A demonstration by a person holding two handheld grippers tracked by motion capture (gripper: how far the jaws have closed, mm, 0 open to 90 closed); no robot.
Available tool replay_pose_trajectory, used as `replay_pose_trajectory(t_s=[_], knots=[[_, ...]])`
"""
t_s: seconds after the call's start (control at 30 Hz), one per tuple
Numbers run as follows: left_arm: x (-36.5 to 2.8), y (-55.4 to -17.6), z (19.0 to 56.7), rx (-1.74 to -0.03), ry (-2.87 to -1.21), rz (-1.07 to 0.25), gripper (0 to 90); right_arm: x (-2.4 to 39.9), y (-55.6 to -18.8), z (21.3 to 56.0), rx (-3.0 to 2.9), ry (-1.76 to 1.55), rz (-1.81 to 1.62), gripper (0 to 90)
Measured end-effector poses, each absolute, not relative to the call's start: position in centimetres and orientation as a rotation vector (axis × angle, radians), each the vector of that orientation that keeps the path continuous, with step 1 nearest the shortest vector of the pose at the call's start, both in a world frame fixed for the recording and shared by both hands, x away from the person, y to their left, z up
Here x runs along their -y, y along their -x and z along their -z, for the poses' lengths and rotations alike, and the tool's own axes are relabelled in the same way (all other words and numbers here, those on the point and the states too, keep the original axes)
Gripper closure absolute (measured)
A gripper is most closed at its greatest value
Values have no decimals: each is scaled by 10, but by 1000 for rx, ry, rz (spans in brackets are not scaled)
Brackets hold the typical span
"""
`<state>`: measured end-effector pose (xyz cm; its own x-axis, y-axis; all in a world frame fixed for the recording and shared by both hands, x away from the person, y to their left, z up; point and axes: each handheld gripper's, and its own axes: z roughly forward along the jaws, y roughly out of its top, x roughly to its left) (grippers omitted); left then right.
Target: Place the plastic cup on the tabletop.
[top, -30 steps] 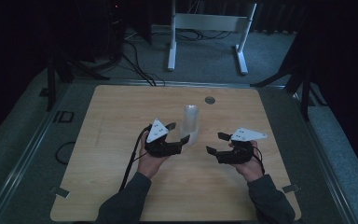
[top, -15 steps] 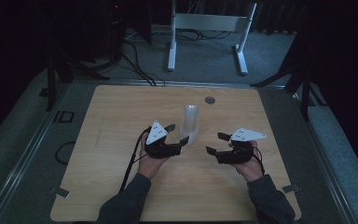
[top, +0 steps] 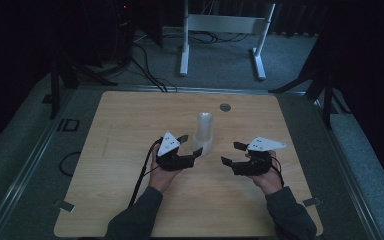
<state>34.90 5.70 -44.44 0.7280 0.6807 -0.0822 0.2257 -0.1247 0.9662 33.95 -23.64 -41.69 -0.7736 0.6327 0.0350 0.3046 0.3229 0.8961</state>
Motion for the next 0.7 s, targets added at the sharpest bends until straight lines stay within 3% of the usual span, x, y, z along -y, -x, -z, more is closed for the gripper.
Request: replay_pose_trajectory(t_s=[0.7], knots=[[-53,-350,460,-724,-1706,-451,273,237,-339,418,-2273,-843,-1432,230]])
